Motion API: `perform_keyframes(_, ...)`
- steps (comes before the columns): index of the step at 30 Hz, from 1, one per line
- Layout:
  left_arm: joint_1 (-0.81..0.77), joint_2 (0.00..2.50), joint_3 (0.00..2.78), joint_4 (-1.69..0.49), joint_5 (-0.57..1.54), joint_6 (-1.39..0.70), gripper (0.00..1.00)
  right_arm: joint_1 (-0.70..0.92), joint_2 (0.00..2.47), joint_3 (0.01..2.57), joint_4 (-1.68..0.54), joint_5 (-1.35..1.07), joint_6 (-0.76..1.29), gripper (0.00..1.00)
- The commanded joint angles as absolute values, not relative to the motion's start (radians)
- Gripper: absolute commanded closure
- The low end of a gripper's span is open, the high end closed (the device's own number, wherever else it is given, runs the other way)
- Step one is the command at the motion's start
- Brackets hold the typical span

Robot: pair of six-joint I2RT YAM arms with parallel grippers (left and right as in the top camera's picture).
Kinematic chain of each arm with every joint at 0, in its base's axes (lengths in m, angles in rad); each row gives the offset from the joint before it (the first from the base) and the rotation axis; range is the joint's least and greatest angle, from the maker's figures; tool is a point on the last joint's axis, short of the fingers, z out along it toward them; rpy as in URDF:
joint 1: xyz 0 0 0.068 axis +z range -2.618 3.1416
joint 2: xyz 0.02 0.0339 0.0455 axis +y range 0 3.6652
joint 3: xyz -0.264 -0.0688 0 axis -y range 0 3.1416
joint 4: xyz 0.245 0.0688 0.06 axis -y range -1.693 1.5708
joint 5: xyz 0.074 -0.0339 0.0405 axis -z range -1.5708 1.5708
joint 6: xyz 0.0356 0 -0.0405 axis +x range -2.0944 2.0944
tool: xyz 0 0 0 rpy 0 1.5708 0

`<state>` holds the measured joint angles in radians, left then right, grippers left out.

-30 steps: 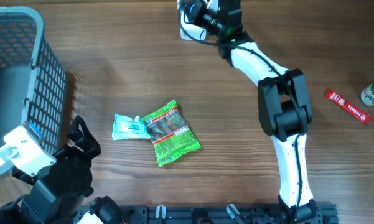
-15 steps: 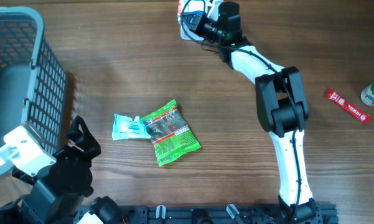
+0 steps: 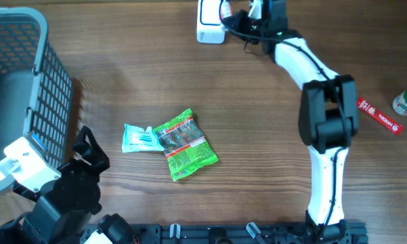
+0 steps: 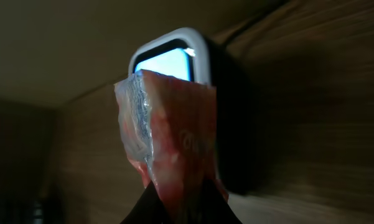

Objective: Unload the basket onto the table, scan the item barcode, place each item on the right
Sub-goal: 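Hold the Kleenex pack in front of the scanner, then carry the Kleenex pack right and set it beside the stick pack, then reach the right gripper to the green bag and grasp it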

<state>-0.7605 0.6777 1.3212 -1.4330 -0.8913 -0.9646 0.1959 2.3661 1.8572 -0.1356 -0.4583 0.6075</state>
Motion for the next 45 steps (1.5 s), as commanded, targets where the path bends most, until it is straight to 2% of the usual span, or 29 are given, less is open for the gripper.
perform_keyframes(1, -0.768, 0.683, 1.315, -1.433, -0.897, -0.977, 0.00, 0.173, 2.246, 1.857, -0.251, -0.197, 0.451, 0.96)
perform_keyframes(7, -0.768, 0.683, 1.315, -1.433, -0.897, -0.977, 0.00, 0.132, 2.155, 1.857, -0.471, 0.084, 0.437, 0.96)
perform_keyframes(10, -0.768, 0.683, 1.315, -1.433, -0.897, -0.977, 0.00, 0.085, 2.151, 1.857, -0.594, 0.255, 0.494, 0.96)
perform_keyframes(15, -0.768, 0.683, 1.315, -1.433, -0.897, -0.977, 0.00, 0.008, 2.152, 1.852, -0.828, 0.530, 0.798, 0.96)
perform_keyframes(20, -0.768, 0.683, 1.315, -1.433, -0.897, -0.977, 0.00, -0.033, 2.152, 1.829, -1.022, 0.679, 1.238, 0.96)
perform_keyframes(26, -0.768, 0.683, 1.315, -1.433, -0.897, -0.977, 0.00, -0.067, 2.153, 1.704, -1.000, 0.703, 1.465, 0.96)
perform_keyframes(33, -0.768, 0.683, 1.315, -1.433, -0.897, -0.977, 0.00, -0.167, 2.153, 1.561, -0.907, 0.702, 1.491, 0.91)
perform_keyframes(34, -0.768, 0.683, 1.315, -1.433, -0.897, -0.977, 0.00, -0.179, 2.153, 1.561, -0.904, 0.697, 1.479, 0.75)
perform_keyframes(35, -0.768, 0.683, 1.315, -1.433, -0.897, -0.977, 0.00, -0.187, 2.152, 1.562, -0.897, 0.690, 1.449, 0.53)
perform_keyframes(36, -0.768, 0.683, 1.315, -1.433, -0.897, -0.977, 0.00, -0.192, 2.152, 1.568, -0.893, 0.678, 1.402, 0.39)
perform_keyframes(37, -0.768, 0.683, 1.315, -1.433, -0.897, -0.977, 0.00, -0.194, 2.150, 1.577, -0.886, 0.656, 1.345, 0.15)
perform_keyframes(38, -0.768, 0.683, 1.315, -1.433, -0.897, -0.977, 0.00, -0.191, 2.147, 1.591, -0.873, 0.610, 1.262, 0.00)
perform_keyframes(41, -0.768, 0.683, 1.315, -1.433, -0.897, -0.977, 0.00, -0.159, 2.125, 1.628, -0.849, 0.508, 1.124, 0.00)
perform_keyframes(45, -0.768, 0.683, 1.315, -1.433, -0.897, -0.977, 0.00, -0.074, 2.043, 1.666, -0.847, 0.493, 1.094, 0.00)
